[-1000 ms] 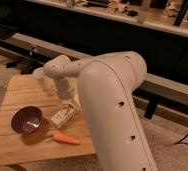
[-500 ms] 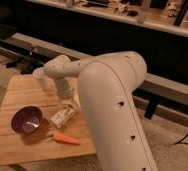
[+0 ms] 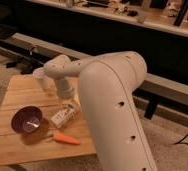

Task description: Stand the bottle upright

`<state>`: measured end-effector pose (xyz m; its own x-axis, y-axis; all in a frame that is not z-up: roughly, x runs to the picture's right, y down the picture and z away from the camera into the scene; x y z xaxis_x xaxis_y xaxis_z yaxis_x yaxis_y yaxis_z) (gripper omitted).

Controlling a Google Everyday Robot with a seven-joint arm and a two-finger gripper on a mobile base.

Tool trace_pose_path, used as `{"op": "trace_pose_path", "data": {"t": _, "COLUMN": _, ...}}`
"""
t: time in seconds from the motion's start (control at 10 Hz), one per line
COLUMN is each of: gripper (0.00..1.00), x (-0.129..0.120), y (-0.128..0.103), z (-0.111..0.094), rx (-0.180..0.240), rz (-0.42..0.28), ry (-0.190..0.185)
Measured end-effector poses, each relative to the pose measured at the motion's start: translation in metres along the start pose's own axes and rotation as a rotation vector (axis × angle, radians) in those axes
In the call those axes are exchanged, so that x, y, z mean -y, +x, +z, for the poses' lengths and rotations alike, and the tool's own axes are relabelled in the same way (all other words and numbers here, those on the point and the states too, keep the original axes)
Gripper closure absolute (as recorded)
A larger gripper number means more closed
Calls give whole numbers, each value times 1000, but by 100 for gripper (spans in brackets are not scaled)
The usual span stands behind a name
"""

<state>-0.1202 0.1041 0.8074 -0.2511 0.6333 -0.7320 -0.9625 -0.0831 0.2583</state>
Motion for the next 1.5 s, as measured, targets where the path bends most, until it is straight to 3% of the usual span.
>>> {"op": "trace_pose_path", "data": {"t": 0.6, "gripper": 20, "x": 3, "y": -10, "z": 7, "rx": -4, "rz": 14, "ry": -122}}
{"op": "trace_pose_path", "data": {"t": 1.0, "gripper": 25, "x": 5, "y": -2, "z": 23, "rx": -44, "rz": 26, "ry": -128}}
{"op": "trace_pose_path", "data": {"t": 1.2, "gripper": 47, "x": 2, "y": 6, "z": 29, "rx": -74, "rz": 27, "ry": -114}}
{"op": "trace_pose_path", "data": {"t": 1.5, "gripper": 76, "x": 0, "y": 6, "z": 25, "rx": -85, "rz": 32, "ry": -111}}
